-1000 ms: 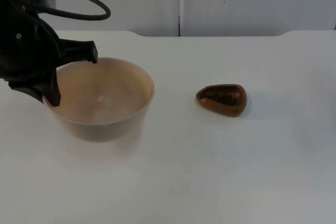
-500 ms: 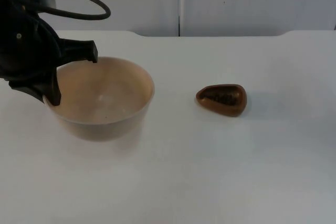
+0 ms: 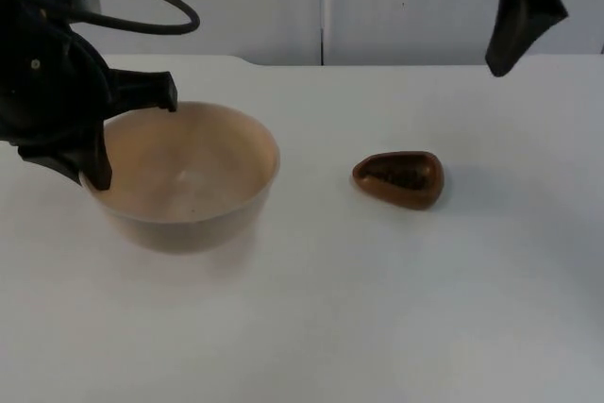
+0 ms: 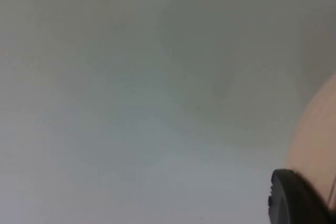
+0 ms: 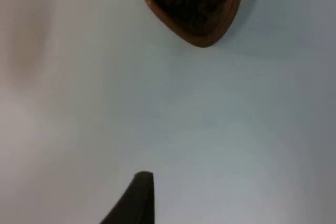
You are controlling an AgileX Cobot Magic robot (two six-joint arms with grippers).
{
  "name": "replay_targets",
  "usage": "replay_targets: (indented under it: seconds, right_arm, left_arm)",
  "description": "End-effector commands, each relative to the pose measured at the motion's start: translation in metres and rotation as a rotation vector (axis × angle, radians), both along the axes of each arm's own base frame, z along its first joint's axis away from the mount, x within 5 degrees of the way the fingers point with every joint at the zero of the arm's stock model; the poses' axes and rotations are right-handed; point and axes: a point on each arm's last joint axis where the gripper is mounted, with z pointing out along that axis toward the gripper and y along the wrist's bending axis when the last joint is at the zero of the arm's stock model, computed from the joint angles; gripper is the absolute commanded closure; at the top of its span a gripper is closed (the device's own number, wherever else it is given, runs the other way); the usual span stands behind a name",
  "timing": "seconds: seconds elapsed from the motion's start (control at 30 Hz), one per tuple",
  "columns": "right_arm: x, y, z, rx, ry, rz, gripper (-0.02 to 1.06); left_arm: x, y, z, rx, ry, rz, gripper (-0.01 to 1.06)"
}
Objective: Pick up the bowl with the left hand and pour the coffee beans from the cup into the bowl with the right hand.
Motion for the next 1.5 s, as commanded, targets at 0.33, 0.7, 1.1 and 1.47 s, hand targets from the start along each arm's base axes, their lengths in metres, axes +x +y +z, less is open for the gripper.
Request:
replay_targets:
  seconds: [0.33,0.7,1.1,1.47]
  right_arm:
    - [0.035,0.026,-0.020,-0.083,0.077,-0.056,0.00]
    - [0.059,0.033,-0.061,-0.117,0.109,-0.178,0.00]
    - [0.079,0.040,-0.102,-0.088,0.085,-0.321,0.08]
    - [0.095,0.048,-0.139,-0.115,0.086,-0.361,0.14]
  left_arm:
    - [0.001,-0.001,0.004,-0.018,-0.017,0.015,1.05]
    - [0.001,-0.001,0.004,-0.018,-0.017,0.015,1.05]
    - [0.001,-0.001,0.004,-0.019,-0.019,0.015,1.05]
    - [0.002,-0.002,0.004,-0.020,-0.025,0.015,1.05]
